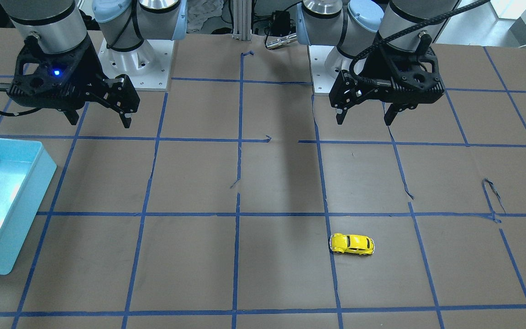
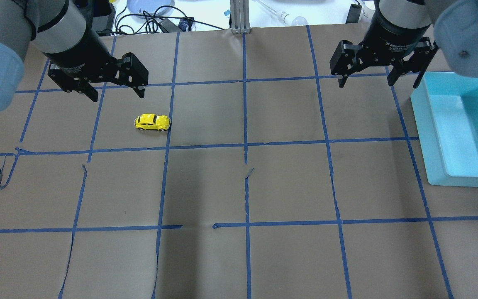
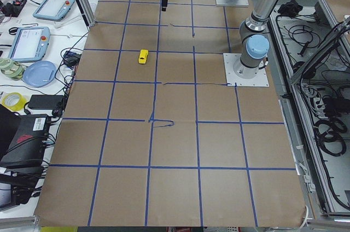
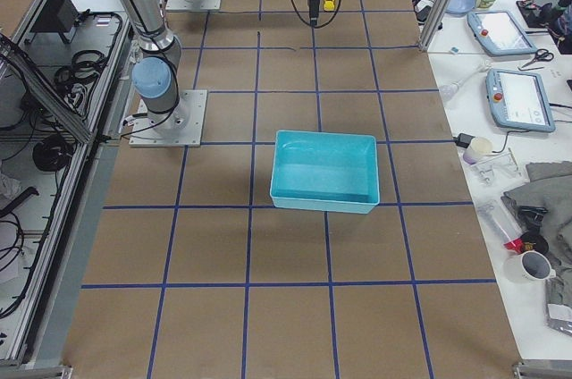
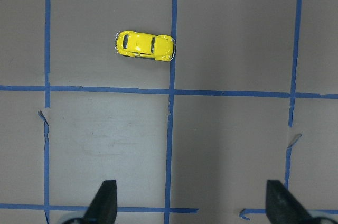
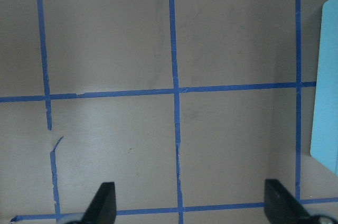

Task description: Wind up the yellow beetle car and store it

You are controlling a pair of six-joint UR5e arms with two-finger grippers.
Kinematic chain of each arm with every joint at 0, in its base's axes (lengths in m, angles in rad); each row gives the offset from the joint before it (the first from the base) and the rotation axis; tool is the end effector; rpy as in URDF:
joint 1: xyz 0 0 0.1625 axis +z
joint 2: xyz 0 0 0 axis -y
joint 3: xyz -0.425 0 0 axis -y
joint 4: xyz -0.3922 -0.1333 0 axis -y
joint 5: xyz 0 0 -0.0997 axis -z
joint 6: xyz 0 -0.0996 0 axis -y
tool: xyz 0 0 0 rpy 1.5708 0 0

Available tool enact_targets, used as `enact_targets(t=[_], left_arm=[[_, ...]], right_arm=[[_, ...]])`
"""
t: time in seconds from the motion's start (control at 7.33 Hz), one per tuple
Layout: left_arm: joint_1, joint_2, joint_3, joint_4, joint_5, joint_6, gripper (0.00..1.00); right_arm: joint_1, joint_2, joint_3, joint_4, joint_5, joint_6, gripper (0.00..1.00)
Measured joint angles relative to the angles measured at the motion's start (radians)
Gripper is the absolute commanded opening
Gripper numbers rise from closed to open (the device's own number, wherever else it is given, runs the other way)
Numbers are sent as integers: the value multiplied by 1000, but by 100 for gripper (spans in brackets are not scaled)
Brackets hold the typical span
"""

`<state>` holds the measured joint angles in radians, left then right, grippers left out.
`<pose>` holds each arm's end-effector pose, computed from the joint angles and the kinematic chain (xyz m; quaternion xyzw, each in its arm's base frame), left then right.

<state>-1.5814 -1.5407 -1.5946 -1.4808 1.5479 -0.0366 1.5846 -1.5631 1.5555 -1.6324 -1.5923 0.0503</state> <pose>-0.1407 -0.4867 0.5002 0.0124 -0.9987 0.0478 0.0126 0.1381 -0.4999 0.4980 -0.0186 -0.9992 0.0349 0.0096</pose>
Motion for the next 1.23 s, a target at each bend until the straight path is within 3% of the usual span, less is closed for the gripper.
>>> enact_targets(t=[1.23], left_arm=[[8,-6,-1,-1,8,57,100]], right_arm=[[0,0,1,3,0,0,100]])
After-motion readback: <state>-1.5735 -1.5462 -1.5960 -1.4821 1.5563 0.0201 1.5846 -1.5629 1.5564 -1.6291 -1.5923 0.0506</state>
